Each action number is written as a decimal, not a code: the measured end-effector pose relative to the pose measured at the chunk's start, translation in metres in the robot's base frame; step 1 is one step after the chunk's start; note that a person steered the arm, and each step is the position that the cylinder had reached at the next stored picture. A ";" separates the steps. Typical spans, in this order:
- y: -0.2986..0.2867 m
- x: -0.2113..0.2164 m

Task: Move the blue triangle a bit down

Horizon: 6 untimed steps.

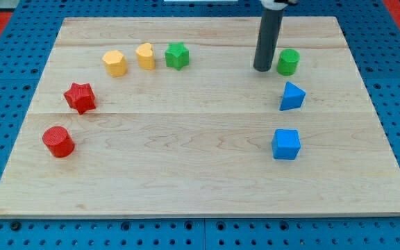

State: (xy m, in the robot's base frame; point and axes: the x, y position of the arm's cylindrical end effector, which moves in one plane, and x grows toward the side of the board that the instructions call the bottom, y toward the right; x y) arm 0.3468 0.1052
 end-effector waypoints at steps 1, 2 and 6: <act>0.024 0.018; 0.061 0.019; 0.002 0.028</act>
